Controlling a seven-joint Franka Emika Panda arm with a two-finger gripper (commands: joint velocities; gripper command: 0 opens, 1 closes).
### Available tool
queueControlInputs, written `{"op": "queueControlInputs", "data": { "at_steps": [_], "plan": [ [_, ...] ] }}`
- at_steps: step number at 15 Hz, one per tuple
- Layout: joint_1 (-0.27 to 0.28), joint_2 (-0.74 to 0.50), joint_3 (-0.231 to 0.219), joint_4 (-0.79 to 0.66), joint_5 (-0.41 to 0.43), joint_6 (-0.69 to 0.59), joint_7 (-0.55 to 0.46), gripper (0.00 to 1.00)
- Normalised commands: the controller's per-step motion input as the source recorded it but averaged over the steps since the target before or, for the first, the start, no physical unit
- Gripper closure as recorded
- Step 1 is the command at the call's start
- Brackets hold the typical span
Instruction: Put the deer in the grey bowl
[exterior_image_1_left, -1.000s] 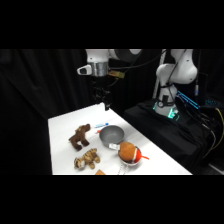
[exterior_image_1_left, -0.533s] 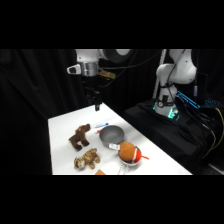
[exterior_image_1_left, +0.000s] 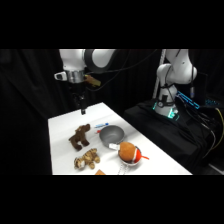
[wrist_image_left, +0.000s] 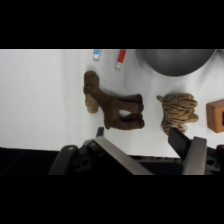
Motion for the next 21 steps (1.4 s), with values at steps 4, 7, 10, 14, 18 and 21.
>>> {"op": "queueControlInputs", "data": {
  "at_steps": [4, 7, 10, 14, 18, 21],
  "plan": [
    [-0.124, 0.40, 0.056, 0.37, 0.142, 0.15, -0.18, 0.00],
    [-0.137, 0.48, 0.086, 0.40, 0.146, 0.14, -0.19, 0.00],
    [-0.133, 0.46, 0.106, 0.43, 0.132, 0.11, -0.20, 0.00],
    [-0.104, 0.40, 0.065, 0.47, 0.059, 0.08, -0.16, 0.00],
    [-0.132, 0.30, 0.101, 0.43, 0.081, -0.03, -0.20, 0.00],
    [-0.120, 0.27, 0.121, 0.36, 0.110, -0.06, -0.22, 0.00]
  ]
}}
